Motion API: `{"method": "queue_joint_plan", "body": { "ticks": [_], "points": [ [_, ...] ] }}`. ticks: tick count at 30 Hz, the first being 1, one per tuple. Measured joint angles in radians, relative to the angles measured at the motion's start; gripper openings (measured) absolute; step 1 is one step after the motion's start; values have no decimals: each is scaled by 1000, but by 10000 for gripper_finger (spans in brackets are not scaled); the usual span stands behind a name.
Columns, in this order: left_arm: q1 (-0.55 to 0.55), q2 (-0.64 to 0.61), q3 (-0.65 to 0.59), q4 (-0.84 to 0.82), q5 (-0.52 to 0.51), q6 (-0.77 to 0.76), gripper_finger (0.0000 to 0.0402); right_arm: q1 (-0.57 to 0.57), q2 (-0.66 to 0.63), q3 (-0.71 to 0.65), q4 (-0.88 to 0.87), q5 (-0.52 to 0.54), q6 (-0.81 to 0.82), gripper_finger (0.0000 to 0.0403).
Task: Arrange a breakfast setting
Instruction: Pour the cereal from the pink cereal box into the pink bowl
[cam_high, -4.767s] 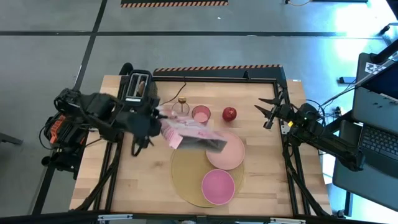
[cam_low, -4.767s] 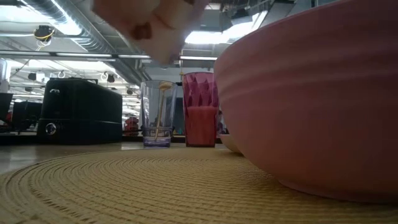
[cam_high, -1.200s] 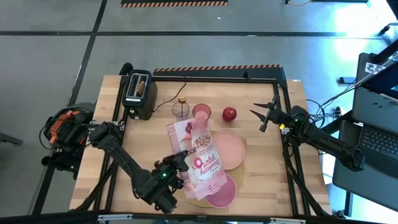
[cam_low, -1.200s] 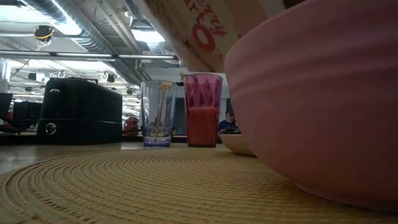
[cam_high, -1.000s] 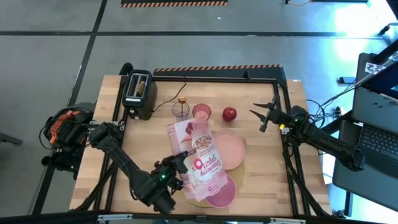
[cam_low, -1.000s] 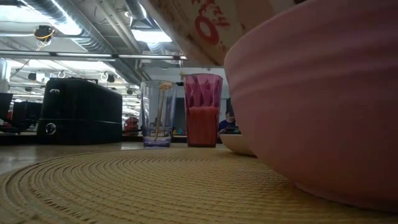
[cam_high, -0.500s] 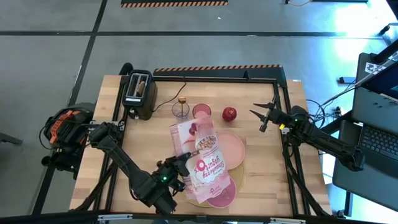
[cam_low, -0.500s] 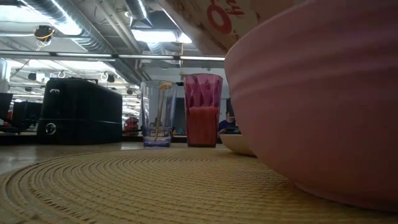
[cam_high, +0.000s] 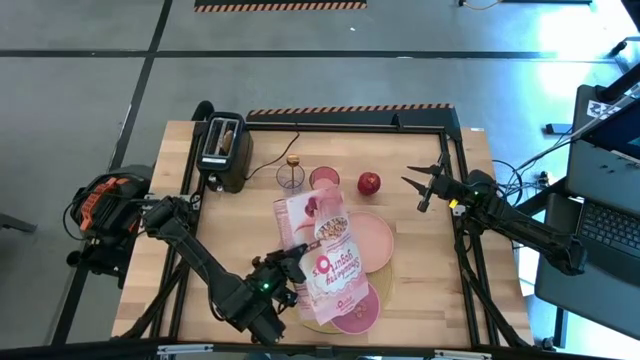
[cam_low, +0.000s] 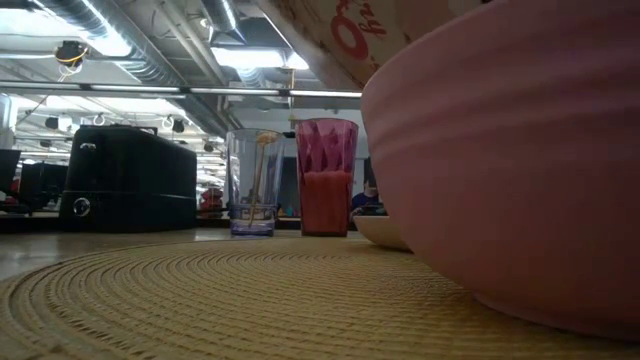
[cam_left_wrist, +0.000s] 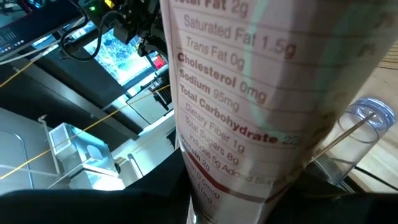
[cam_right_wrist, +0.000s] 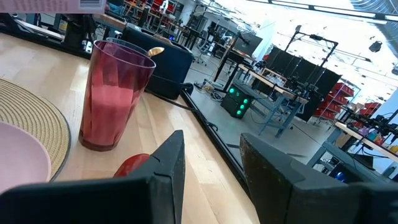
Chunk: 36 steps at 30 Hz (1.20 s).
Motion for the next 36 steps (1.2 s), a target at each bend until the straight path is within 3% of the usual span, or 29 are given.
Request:
{"method": "queue_joint_plan", "body": {
  "ticks": [36],
  "points": [
    [19,0,0,49,25,43,130,0,0,0,-6,0,-3,127]
  ]
}}
